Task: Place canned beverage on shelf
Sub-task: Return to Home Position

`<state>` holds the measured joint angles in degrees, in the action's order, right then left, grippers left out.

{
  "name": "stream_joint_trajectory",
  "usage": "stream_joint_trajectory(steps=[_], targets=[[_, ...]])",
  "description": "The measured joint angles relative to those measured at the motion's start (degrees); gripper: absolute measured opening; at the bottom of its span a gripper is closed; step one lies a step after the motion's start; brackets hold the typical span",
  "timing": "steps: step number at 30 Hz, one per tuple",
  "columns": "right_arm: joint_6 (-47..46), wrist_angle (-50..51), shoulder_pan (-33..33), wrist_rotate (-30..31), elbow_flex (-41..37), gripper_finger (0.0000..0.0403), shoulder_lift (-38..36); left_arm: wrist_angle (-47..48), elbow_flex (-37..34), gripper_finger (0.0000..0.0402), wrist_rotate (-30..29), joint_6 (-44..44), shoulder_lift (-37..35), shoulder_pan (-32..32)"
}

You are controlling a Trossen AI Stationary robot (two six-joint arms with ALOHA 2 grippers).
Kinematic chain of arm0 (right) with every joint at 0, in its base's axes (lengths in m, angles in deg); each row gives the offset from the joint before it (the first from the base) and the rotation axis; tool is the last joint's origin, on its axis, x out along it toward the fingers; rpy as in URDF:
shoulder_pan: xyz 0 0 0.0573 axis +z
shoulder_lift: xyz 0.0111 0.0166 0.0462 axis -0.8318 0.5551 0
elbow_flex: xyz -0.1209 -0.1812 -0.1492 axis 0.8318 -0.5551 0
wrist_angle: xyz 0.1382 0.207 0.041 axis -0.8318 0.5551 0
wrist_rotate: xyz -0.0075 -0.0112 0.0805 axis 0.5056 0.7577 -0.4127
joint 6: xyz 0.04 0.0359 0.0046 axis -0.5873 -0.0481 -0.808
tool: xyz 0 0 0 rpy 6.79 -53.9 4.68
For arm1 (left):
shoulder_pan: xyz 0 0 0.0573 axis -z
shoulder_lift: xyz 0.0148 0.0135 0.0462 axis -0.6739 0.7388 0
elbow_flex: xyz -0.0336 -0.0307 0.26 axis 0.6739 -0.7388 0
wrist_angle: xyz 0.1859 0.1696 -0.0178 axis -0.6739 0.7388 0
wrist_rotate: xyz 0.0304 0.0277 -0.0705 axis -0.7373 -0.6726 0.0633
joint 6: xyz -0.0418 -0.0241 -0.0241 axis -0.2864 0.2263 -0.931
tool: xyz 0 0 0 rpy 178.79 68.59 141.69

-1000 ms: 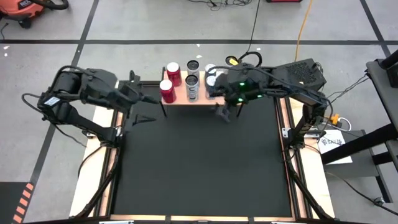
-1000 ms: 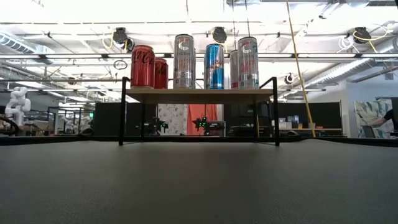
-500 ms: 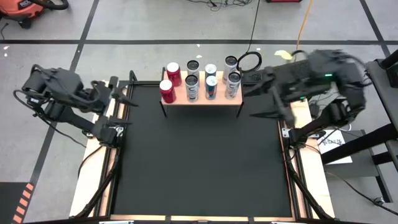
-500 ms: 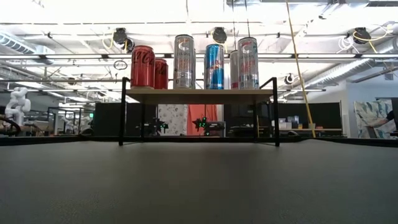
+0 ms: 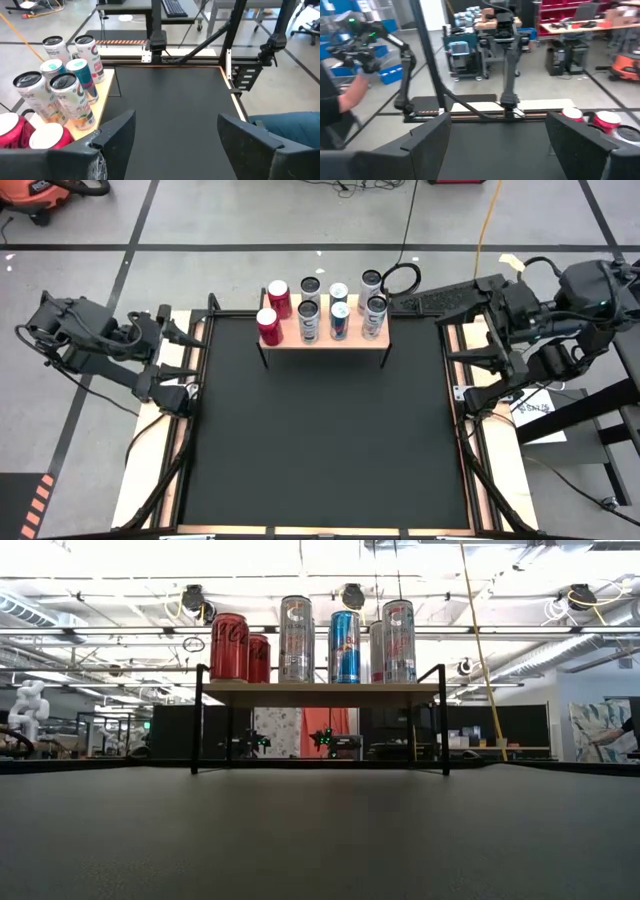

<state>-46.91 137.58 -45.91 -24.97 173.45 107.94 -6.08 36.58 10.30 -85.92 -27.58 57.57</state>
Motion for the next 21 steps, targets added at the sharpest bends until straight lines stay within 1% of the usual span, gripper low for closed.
stream_joint_trajectory(steps=[3,11,14,18,21], targets=[[0.09,-0.02,0.0,2.14,-0.02,0.0308,-0.34,-2.31,-3.95,0.0279,-0.19,-0.11,-3.29,0.0],[-0.19,-2.4,0.0,2.18,0.0,0.0308,-2.15,-7.92,-14.57,0.0279,-0.16,-0.18,-12.15,0.0],[-0.1,-1.39,0.0,2.62,-0.02,0.0308,-3.62,-8.63,-19.12,0.0279,-0.14,-1.74,-15.67,0.0],[-1.1,2.05,0.0,6.74,-0.02,0.0308,-6.44,-10.55,-25.77,0.0279,-0.09,-2.74,-20.97,0.0],[-2.39,2.63,-0.02,7.96,-1.74,0.0308,-9.02,-14.37,-31.58,0.0279,0.0,-2.65,-25.47,0.0]])
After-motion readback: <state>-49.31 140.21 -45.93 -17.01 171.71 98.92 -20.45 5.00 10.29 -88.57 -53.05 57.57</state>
